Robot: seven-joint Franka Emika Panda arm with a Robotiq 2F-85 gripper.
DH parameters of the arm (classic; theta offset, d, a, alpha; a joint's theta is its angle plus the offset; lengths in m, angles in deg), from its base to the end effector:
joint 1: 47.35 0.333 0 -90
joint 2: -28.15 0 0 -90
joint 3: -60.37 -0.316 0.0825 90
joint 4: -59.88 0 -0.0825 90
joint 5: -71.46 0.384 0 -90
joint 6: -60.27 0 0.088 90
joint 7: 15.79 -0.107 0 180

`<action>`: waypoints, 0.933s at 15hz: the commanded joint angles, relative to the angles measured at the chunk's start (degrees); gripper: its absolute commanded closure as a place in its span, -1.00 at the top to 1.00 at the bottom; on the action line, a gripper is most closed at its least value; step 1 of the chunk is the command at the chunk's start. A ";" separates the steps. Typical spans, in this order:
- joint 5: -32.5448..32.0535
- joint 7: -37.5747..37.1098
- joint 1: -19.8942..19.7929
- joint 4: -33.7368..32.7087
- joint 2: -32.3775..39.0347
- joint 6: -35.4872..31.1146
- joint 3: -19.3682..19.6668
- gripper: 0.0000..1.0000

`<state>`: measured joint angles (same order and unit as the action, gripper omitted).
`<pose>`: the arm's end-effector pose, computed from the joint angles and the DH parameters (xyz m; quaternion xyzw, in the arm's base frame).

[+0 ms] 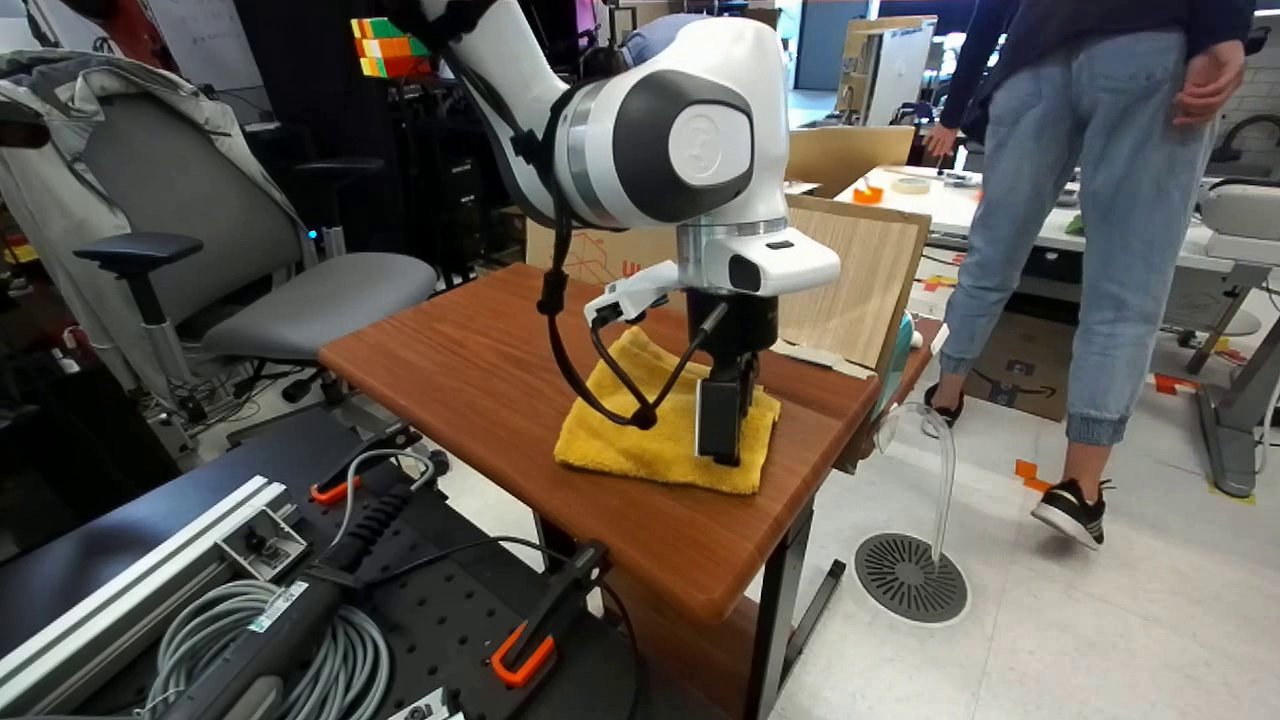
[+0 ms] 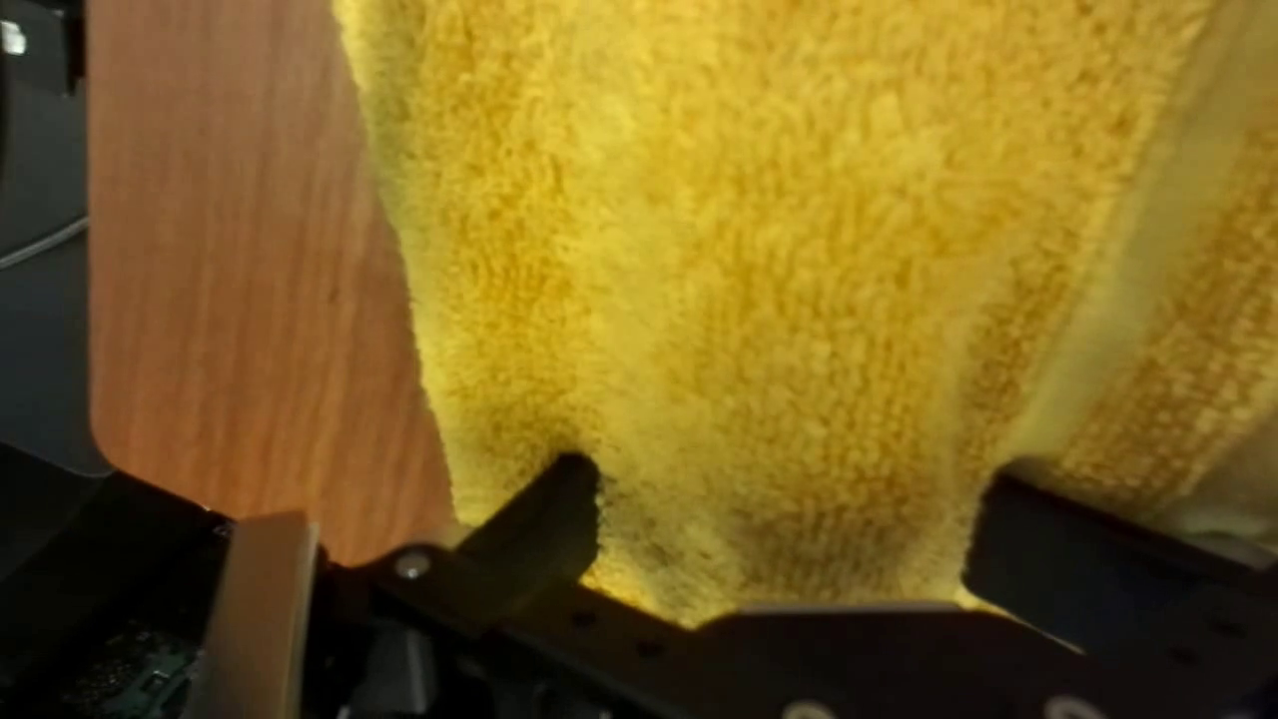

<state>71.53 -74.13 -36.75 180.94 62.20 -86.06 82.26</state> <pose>0.5487 -0.1171 0.1392 0.8282 -0.5475 -0.0089 0.1197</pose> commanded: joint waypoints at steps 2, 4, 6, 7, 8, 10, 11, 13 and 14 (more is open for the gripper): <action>-2.32 -2.43 -1.96 6.18 -2.63 -0.28 -0.35 1.00; -2.42 -0.87 -2.14 7.40 -3.65 0.57 -2.12 1.00; -3.53 0.65 -1.23 9.01 -4.25 -0.75 -3.97 1.00; -3.46 2.73 -1.28 9.66 -4.73 -1.18 -6.08 1.00; -3.83 3.00 -0.48 10.07 -4.72 -2.69 -7.40 1.00; -3.08 4.70 0.12 9.96 -4.22 -3.22 -11.35 1.00; -3.19 5.29 0.74 9.91 -3.81 -3.74 -12.95 1.00; -4.98 5.98 2.73 9.60 -2.95 -5.66 -14.54 1.00; -6.20 6.38 3.80 9.20 -2.59 -6.57 -14.71 1.00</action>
<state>68.05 -68.89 -35.30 189.17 56.08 -87.52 69.84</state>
